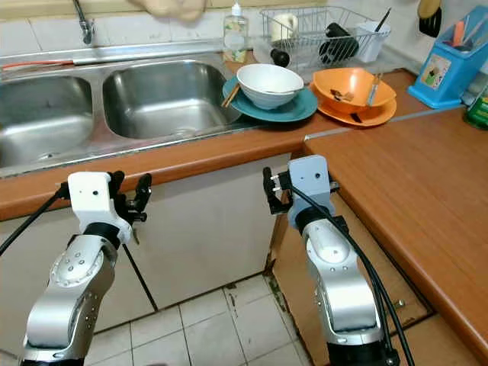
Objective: Kitchen organization
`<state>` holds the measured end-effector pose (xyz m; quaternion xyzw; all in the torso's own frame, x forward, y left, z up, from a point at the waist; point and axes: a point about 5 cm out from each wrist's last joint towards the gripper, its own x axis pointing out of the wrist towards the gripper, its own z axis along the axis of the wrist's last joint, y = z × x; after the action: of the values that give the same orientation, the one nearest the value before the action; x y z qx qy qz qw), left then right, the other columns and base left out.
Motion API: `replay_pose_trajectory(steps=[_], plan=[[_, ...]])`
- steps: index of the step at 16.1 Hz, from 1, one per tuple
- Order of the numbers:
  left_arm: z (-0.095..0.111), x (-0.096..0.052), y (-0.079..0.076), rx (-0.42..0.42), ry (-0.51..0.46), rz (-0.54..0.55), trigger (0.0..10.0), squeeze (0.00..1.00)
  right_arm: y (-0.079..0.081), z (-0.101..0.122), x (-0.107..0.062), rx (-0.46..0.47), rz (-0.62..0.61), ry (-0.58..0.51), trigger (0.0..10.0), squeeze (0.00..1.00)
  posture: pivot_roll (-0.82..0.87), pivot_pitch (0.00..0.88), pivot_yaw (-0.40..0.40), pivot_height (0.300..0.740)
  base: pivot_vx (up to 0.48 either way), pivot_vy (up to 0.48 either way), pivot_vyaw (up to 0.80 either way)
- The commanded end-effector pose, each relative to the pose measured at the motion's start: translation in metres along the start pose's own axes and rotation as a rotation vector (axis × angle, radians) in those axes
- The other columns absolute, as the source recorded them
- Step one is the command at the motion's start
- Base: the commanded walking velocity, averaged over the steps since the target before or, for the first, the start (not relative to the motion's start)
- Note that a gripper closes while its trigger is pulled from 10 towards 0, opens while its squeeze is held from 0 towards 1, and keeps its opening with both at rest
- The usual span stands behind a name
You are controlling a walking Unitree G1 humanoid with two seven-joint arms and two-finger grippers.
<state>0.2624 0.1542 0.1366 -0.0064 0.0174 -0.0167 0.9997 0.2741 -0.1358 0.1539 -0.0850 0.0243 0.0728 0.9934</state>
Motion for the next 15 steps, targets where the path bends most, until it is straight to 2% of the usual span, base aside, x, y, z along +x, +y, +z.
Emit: replay_pose_trajectory(steps=[1, 6, 15], plan=[[0.0066, 0.0005, -0.0007, 0.015, -0.022, -0.012, 10.0, 0.00, -0.0042, 0.0036, -0.0024, -0.007, -0.020, -0.010, 10.0, 1.00, -0.03, 0.000, -0.006, 0.740, 0.289, 0.000, 0.00], [0.0053, -0.0042, 0.0021, 0.017, -0.018, -0.011, 10.0, 0.00, -0.0052, 0.0051, -0.0026, 0.013, -0.047, -0.029, 10.0, 1.00, -0.02, 0.000, -0.005, 0.740, 0.309, 0.000, 0.00], [0.0135, 0.0003, -0.0012, 0.049, -0.063, -0.040, 10.0, 0.00, -0.0110, 0.0083, -0.0041, 0.043, -0.083, -0.057, 10.0, 1.00, -0.03, 0.000, -0.008, 0.740, 0.312, 0.000, 0.00]])
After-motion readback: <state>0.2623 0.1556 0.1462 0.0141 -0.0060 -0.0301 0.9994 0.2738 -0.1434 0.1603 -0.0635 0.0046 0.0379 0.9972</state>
